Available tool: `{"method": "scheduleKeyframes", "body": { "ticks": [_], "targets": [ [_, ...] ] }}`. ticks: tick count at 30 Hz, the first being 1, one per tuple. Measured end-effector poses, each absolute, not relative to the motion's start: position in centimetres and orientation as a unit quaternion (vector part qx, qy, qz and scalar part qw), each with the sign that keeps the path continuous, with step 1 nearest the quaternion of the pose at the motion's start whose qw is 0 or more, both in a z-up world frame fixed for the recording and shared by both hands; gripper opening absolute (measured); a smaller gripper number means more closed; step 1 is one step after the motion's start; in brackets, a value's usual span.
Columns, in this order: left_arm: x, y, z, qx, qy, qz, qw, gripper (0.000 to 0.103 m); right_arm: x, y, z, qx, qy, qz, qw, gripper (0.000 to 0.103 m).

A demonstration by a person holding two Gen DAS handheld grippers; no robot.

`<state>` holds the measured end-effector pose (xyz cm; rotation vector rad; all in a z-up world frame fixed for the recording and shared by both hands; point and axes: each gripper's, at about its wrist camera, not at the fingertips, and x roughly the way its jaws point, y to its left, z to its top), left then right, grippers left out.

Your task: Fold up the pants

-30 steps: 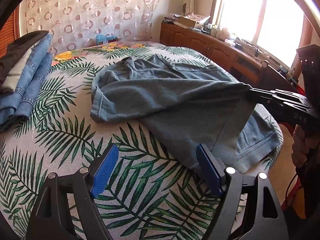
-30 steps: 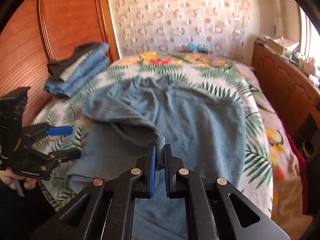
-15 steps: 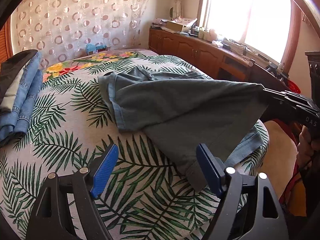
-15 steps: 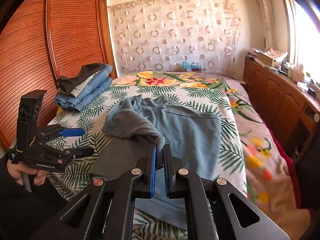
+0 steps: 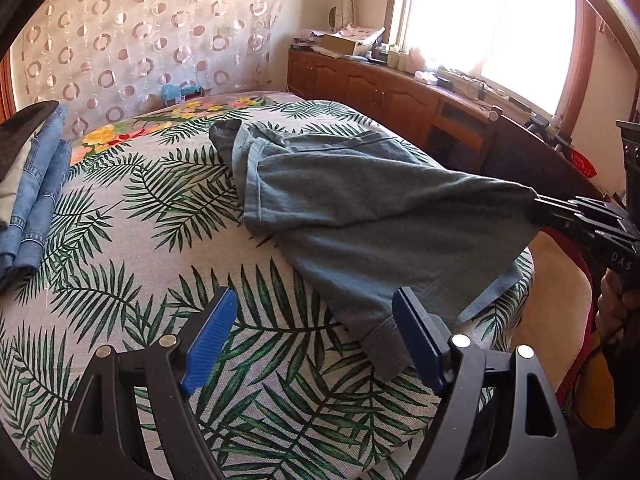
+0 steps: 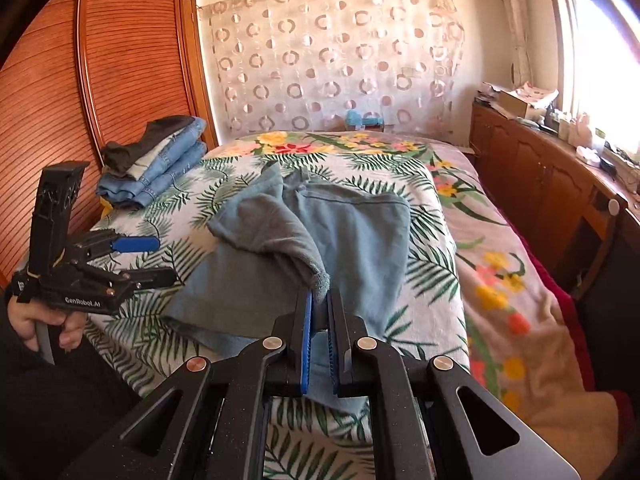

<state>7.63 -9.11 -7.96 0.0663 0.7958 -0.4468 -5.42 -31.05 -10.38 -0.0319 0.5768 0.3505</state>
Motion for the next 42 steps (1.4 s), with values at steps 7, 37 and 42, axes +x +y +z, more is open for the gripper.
{"method": "scheduleKeyframes", "body": {
  "ticks": [7, 37, 42],
  "targets": [
    [7.6, -10.0, -8.3, 0.038, 0.389, -0.221, 0.894, 0.081, -5.7, -31.7, -10.4, -0.012, 0.293, 0.164, 0.942, 0.007],
    [8.4, -9.9, -10.3, 0.034, 0.411, -0.207, 0.887, 0.081, -4.4, -32.9, -12.7, 0.017, 0.377, 0.164, 0.911, 0.007],
    [8.1, -9.6, -9.6, 0.035, 0.397, -0.200, 0.895, 0.081, -4.3, -33.0, -12.4, 0.023, 0.375, 0.162, 0.913, 0.012]
  ]
}}
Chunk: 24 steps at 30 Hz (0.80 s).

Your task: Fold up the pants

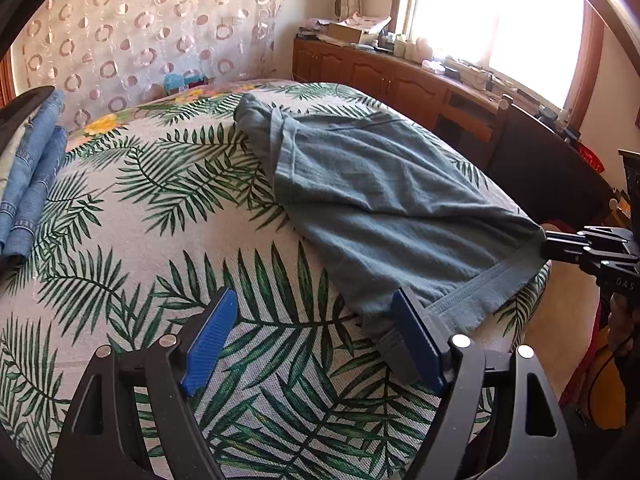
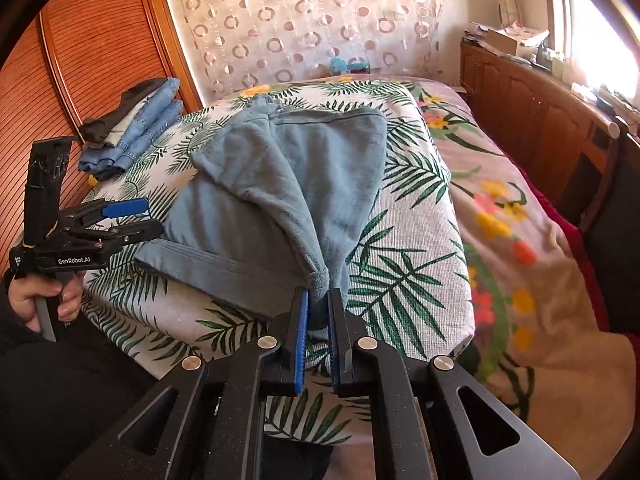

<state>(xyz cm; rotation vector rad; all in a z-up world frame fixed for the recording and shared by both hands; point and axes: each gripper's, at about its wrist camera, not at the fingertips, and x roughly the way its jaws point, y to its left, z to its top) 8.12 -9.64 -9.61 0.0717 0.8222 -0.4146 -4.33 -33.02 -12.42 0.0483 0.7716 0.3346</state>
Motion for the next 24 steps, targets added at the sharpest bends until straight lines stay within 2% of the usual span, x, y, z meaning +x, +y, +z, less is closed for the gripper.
{"method": "scheduleKeyframes", "body": {
  "ticks": [6, 9, 16, 18, 20, 24],
  "targets": [
    [7.8, -8.7, -8.0, 0.022, 0.369, -0.191, 0.909, 0.081, -4.9, -33.4, -10.7, 0.012, 0.342, 0.151, 0.927, 0.014],
    [7.7, -8.2, -7.4, 0.022, 0.357, -0.181, 0.916, 0.081, -4.6, -33.0, -9.9, 0.001, 0.322, 0.147, 0.935, 0.025],
    [8.1, -6.6, -6.2, 0.011, 0.342, -0.163, 0.925, 0.081, -1.8, -30.6, -9.7, 0.012, 0.298, 0.178, 0.938, 0.029],
    [8.1, -6.2, -6.0, 0.008, 0.339, -0.161, 0.927, 0.081, -0.7, -29.6, -10.0, 0.011, 0.298, 0.195, 0.934, 0.031],
    [8.2, -5.8, -5.9, 0.005, 0.336, -0.156, 0.929, 0.081, 0.6, -28.4, -10.5, 0.005, 0.302, 0.203, 0.931, 0.041],
    [8.2, -5.1, -5.8, 0.000, 0.335, -0.150, 0.930, 0.081, 3.3, -26.3, -10.9, 0.000, 0.314, 0.217, 0.924, 0.042]
  ]
}}
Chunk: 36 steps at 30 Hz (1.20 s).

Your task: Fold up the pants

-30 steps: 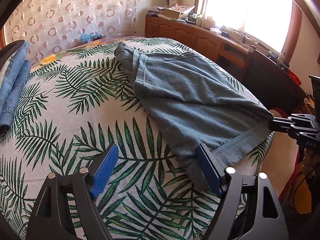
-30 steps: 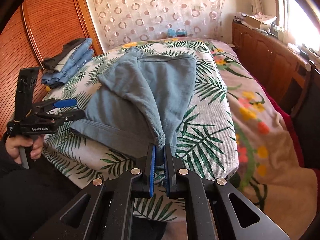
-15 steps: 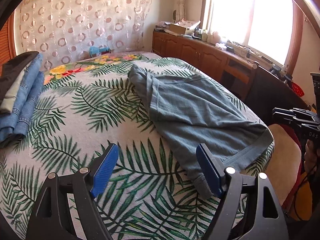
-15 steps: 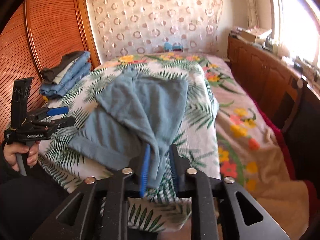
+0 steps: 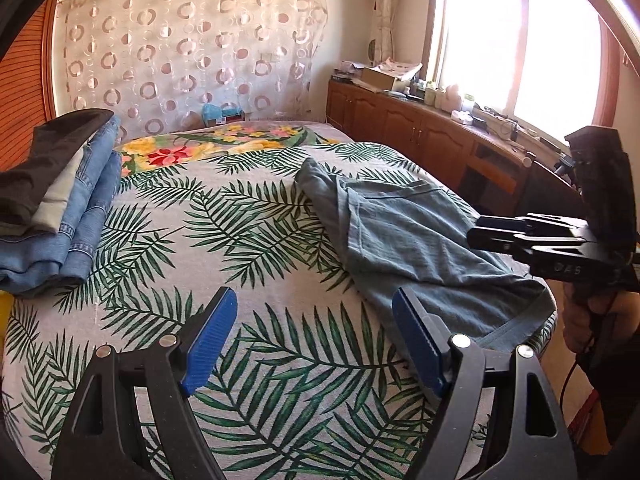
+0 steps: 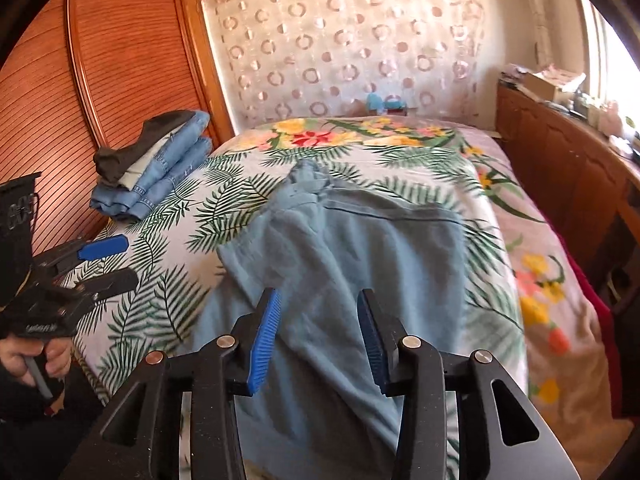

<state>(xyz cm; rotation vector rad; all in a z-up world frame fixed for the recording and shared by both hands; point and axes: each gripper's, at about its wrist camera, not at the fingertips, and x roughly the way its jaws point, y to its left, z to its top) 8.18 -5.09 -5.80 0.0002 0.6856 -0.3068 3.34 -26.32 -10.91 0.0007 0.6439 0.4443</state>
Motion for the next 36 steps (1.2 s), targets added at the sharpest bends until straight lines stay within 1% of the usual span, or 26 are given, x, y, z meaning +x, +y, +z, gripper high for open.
{"method": "scheduleKeyframes", "body": {
  "ticks": [14, 24, 25, 26, 27, 28, 29, 32, 36],
  "targets": [
    [8.2, -2.7, -6.3, -0.021, 0.334, -0.131, 0.933, 0.081, 9.6, -18.4, -11.5, -0.073, 0.346, 0.279, 0.893, 0.042],
    [8.1, -2.9, -7.2, -0.025, 0.344, -0.135, 0.929, 0.081, 12.4, -14.4, -13.5, -0.122, 0.367, 0.285, 0.877, 0.042],
    [8.1, -3.0, -7.4, -0.024, 0.346, -0.136, 0.928, 0.081, 12.6, -14.3, -13.7, -0.124, 0.368, 0.282, 0.877, 0.038],
    [8.1, -3.2, -7.6, -0.024, 0.348, -0.137, 0.927, 0.081, 12.7, -14.2, -13.8, -0.124, 0.367, 0.281, 0.878, 0.029],
    [8.1, -3.3, -7.7, -0.023, 0.349, -0.138, 0.926, 0.081, 12.7, -14.3, -13.9, -0.123, 0.367, 0.281, 0.878, 0.026],
    [8.1, -3.5, -7.8, -0.022, 0.351, -0.140, 0.926, 0.081, 12.7, -14.3, -13.8, -0.119, 0.367, 0.285, 0.877, 0.017],
    [8.1, -3.6, -7.9, -0.022, 0.352, -0.141, 0.925, 0.081, 12.6, -14.4, -13.7, -0.115, 0.365, 0.290, 0.877, 0.012],
    [8.2, -4.2, -8.3, -0.017, 0.356, -0.147, 0.923, 0.081, 12.4, -15.0, -13.0, -0.101, 0.347, 0.291, 0.886, 0.005],
    [8.5, -5.1, -8.4, -0.010, 0.360, -0.157, 0.920, 0.081, 12.2, -16.4, -11.8, -0.085, 0.328, 0.287, 0.896, 0.004]
  ]
}}
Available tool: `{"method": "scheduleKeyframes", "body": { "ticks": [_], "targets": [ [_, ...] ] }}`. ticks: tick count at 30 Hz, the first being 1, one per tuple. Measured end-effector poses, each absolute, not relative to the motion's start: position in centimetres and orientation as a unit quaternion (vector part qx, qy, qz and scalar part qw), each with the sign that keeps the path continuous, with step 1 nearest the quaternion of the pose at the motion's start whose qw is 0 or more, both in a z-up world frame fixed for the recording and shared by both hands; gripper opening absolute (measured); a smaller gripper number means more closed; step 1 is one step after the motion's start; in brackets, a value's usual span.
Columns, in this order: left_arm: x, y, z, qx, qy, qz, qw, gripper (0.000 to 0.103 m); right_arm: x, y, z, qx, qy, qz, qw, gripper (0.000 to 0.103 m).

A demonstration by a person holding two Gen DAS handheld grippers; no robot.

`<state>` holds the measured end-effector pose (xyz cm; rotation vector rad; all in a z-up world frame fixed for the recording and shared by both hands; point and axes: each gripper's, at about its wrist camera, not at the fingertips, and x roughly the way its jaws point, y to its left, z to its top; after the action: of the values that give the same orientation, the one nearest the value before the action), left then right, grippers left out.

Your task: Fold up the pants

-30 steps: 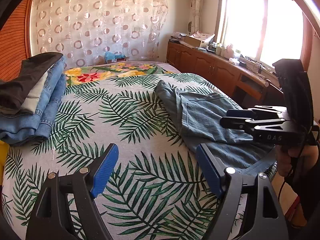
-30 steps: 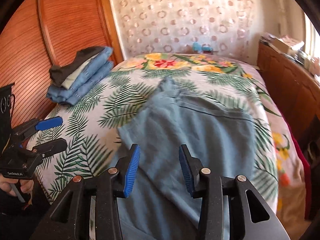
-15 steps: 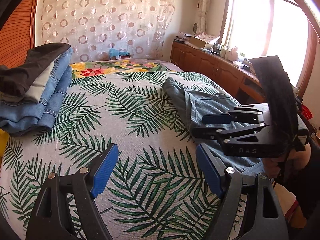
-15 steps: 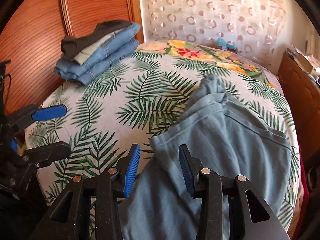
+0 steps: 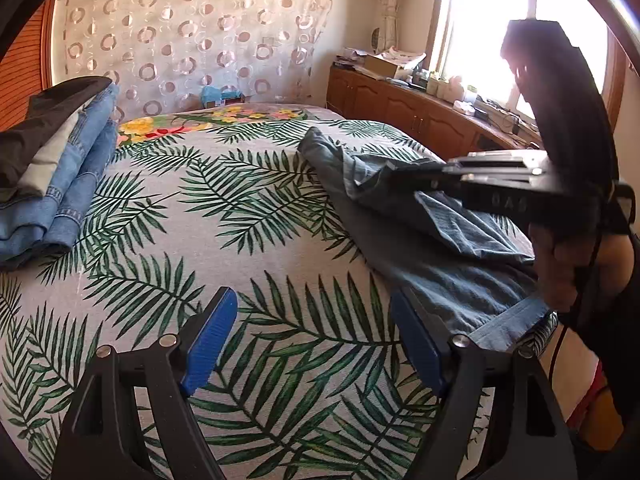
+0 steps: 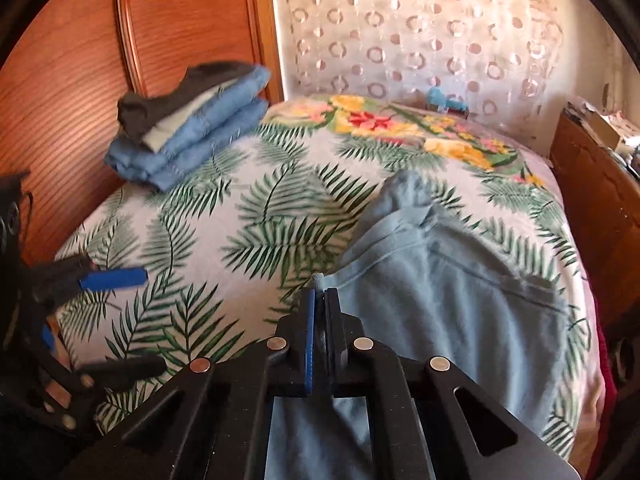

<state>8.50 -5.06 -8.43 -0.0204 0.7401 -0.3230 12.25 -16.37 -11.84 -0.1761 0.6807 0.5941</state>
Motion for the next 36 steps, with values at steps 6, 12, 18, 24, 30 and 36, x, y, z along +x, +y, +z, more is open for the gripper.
{"method": "scheduleKeyframes", "body": {
  "ticks": [6, 12, 18, 24, 30, 36],
  "targets": [
    [9.8, -6.6, -8.1, 0.003, 0.359, -0.174, 0.917, 0.081, 12.4, -19.2, -10.4, -0.082, 0.312, 0.258, 0.911, 0.004],
    [11.0, -8.3, -8.4, 0.009, 0.367, -0.191, 0.910, 0.081, 13.1, -21.5, -9.7, -0.077, 0.310, 0.223, 0.921, 0.004],
    [11.2, -9.3, -9.3, 0.023, 0.382, -0.196, 0.903, 0.081, 14.2, -22.7, -10.0, -0.074, 0.319, 0.190, 0.926, 0.004],
    [11.2, -9.6, -10.0, 0.027, 0.394, -0.196, 0.898, 0.081, 15.7, -22.7, -10.4, -0.085, 0.323, 0.159, 0.929, 0.004],
    [11.5, -9.6, -10.5, 0.032, 0.399, -0.192, 0.896, 0.081, 16.6, -23.3, -10.8, -0.083, 0.327, 0.133, 0.932, 0.004],
    [11.6, -9.9, -10.6, 0.040, 0.405, -0.190, 0.894, 0.081, 17.6, -23.7, -11.2, -0.076, 0.330, 0.112, 0.934, 0.004]
  ]
}}
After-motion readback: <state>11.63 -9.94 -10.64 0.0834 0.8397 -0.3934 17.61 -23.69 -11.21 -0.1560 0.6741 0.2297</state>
